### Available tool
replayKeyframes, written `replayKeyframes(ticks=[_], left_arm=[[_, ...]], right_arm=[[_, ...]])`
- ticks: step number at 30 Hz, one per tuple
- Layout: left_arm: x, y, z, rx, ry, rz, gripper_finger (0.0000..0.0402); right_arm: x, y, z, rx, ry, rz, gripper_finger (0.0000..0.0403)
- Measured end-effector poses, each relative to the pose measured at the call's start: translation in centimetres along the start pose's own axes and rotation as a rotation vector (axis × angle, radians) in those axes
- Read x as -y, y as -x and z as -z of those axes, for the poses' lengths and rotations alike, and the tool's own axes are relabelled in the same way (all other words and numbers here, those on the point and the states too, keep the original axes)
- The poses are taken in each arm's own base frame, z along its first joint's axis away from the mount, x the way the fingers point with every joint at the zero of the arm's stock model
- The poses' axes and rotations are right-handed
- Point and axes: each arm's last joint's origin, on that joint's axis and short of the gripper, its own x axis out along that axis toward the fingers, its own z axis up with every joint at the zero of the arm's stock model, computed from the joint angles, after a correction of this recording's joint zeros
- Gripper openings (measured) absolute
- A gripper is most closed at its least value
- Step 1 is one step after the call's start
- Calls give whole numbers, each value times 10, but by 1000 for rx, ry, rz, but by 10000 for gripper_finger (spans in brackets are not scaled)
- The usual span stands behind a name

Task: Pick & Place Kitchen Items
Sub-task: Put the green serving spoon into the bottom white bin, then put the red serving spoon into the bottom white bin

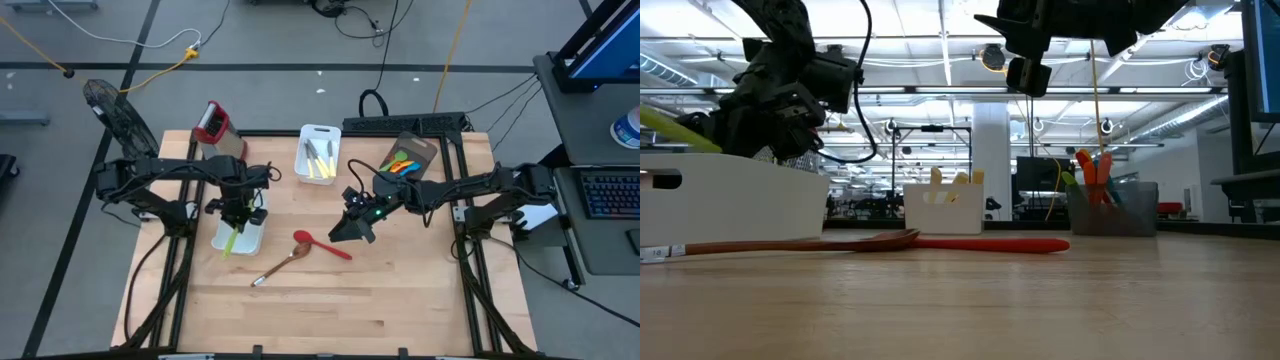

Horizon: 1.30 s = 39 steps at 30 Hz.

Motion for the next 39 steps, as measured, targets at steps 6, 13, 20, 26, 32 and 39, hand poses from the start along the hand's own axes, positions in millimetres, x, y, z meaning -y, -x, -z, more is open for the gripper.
replayKeyframes(ticks=[6, 13, 20, 26, 32, 39], left_arm=[[-1, 0, -2, 65, -28, -51, 57], [-2, 0, -2, 65, -41, -53, 80], [-2, 0, -2, 65, -42, -53, 134], [-1, 1, -1, 55, -54, -42, 180], [-3, 7, 7, 35, -60, 24, 208], [-12, 26, 26, 159, -35, 92, 201]], right_arm=[[0, 0, 0, 0, 0, 0, 130], [0, 0, 0, 0, -6, 0, 130], [0, 0, 0, 0, -8, 0, 130], [0, 0, 0, 0, -5, 0, 130], [0, 0, 0, -1, 65, 0, 130], [0, 0, 0, -3, 162, 2, 130]])
